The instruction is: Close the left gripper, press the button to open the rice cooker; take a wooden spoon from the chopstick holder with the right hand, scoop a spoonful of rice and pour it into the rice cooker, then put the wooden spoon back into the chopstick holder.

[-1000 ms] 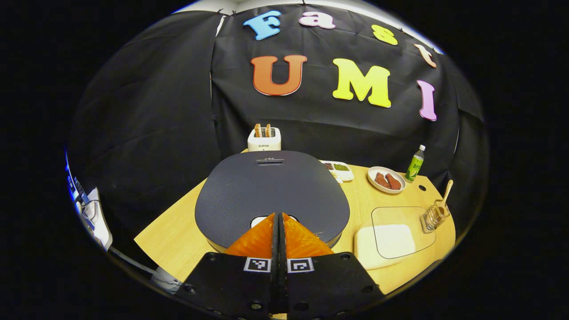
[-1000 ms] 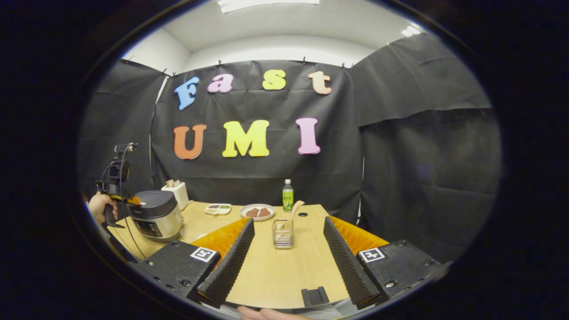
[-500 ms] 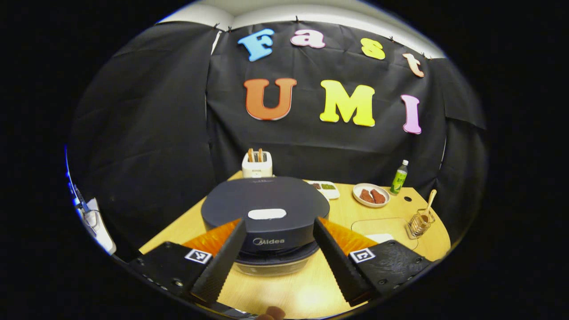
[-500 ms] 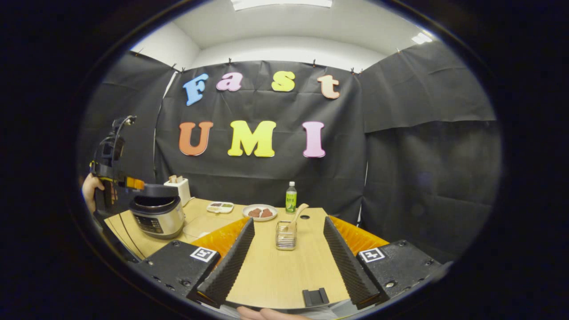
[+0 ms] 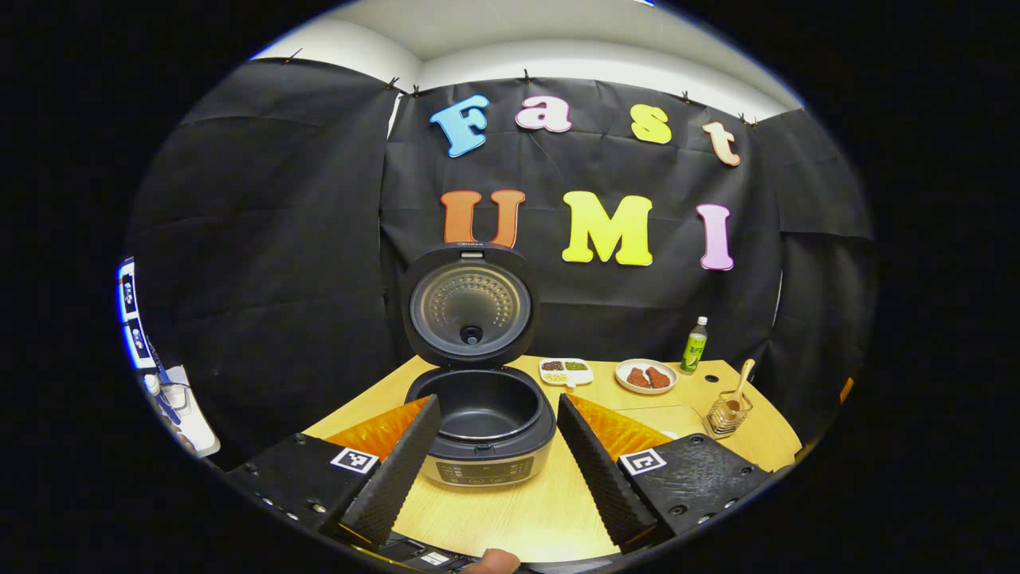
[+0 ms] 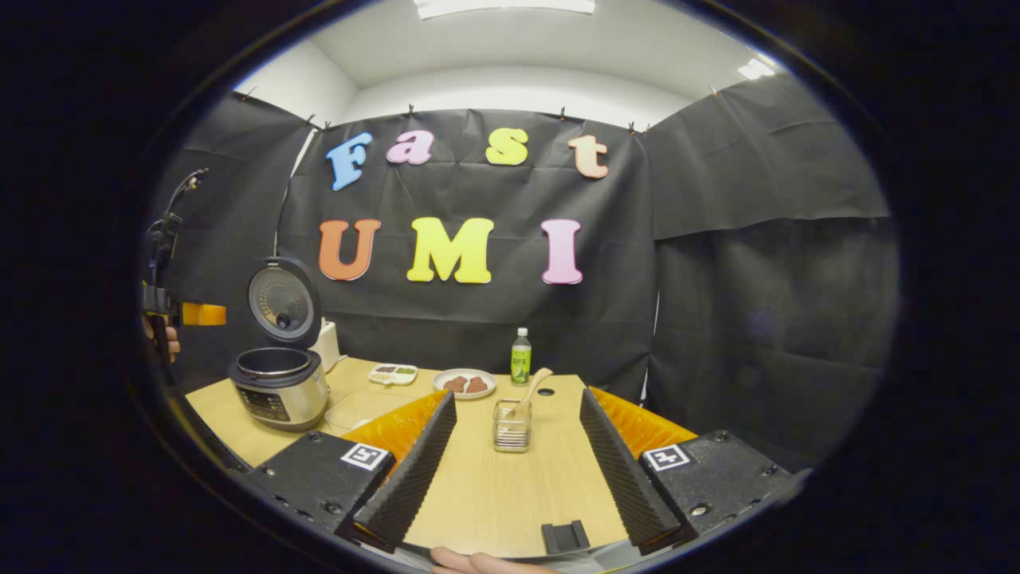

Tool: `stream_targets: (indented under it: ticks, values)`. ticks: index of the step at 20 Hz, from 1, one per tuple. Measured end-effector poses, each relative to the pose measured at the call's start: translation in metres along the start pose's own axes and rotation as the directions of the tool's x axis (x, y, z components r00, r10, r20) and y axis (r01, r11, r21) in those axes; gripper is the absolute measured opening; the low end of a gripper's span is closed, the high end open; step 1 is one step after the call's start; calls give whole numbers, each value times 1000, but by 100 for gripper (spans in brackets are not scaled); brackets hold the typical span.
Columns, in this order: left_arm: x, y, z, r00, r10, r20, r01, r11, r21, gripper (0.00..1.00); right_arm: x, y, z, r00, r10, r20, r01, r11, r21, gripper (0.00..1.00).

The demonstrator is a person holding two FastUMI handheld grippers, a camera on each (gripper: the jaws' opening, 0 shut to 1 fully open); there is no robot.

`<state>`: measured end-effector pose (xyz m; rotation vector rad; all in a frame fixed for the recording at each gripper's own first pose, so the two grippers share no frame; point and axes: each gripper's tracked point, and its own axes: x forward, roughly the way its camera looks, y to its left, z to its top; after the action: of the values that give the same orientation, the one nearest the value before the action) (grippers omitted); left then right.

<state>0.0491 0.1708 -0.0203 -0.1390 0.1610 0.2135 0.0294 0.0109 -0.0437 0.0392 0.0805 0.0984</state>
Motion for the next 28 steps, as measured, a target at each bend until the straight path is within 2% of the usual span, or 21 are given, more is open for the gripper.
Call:
stream_targets:
  ticks: [5, 7, 13, 14, 16, 17, 20, 21, 22, 23, 24, 28]
  values:
    - [-28, -1, -2, 998, -26, 50, 27, 999, -17, 94, 20, -4, 5, 1000, -9, 12, 9, 1000, 11, 100]
    - [-38, 3, -4, 997, -9, 77, 10, 1000, -7, 95, 31, -8, 7, 1000, -14, 25, 14, 1000, 9, 100]
    - [-63, 0, -19, 989, 1, 145, -2, 1000, 10, 95, 84, -30, -16, 999, -29, -23, 30, 999, 35, 100]
    - [-66, -2, -19, 988, -7, 155, 7, 1000, 1, 95, 94, -37, -18, 999, -36, -23, 37, 998, 45, 96]
    - [-72, -7, -20, 985, -22, 171, 24, 1000, -13, 94, 115, -48, -30, 998, -45, -43, 49, 996, 79, 100]
    - [-75, -7, -19, 983, -21, 180, 25, 1000, -17, 94, 127, -50, -35, 998, -39, -57, 44, 994, 100, 96]
    - [-81, -5, -13, 976, -10, 217, 11, 1000, -6, 95, 167, -58, -55, 994, -22, -106, 37, 989, 142, 96]
    - [-81, -7, -10, 974, -6, 228, 6, 1000, 1, 95, 181, -60, -63, 992, -14, -123, 34, 987, 158, 100]
    - [-81, -8, -8, 972, -2, 236, 1, 1000, 7, 95, 195, -60, -69, 990, -6, -141, 31, 985, 171, 96]
    - [-78, -9, -6, 970, 1, 241, -4, 1000, 14, 95, 210, -62, -76, 987, -5, -160, 35, 983, 182, 94]
    - [-74, -9, -3, 969, 6, 247, -11, 1000, 17, 94, 224, -63, -82, 985, -3, -175, 37, 981, 190, 100]
    - [-48, -10, 0, 972, 15, 236, -16, 1000, 5, 94, 276, -56, -103, 975, 31, -221, 20, 974, 227, 100]
